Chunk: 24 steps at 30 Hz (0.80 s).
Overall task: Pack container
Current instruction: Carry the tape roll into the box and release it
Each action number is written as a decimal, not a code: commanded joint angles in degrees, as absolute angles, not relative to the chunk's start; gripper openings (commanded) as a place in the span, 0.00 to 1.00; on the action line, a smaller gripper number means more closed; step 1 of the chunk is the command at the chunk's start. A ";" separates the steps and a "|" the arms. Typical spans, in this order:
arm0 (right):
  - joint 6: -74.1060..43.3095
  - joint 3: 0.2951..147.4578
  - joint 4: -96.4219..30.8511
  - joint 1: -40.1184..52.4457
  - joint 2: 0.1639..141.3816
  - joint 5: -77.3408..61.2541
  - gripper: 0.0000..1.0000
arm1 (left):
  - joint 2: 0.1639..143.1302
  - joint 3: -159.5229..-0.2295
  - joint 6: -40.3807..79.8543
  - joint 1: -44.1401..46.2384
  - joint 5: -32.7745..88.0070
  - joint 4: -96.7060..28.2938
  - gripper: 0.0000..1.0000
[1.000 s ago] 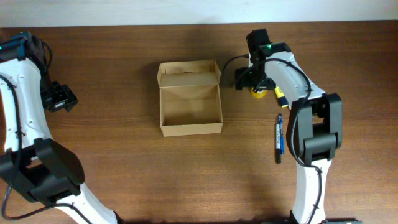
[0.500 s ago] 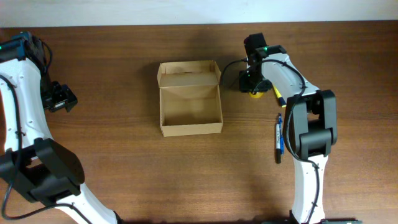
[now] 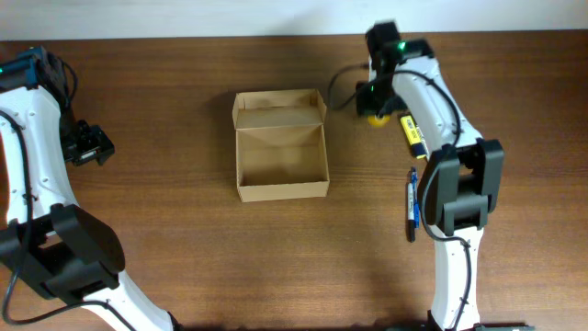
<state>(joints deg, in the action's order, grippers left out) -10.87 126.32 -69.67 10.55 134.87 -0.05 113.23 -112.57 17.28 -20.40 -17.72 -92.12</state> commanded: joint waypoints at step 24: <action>20.75 133.91 -80.44 42.24 131.76 -1.28 0.04 | 113.67 -112.46 16.62 -20.78 -17.52 -92.12 1.00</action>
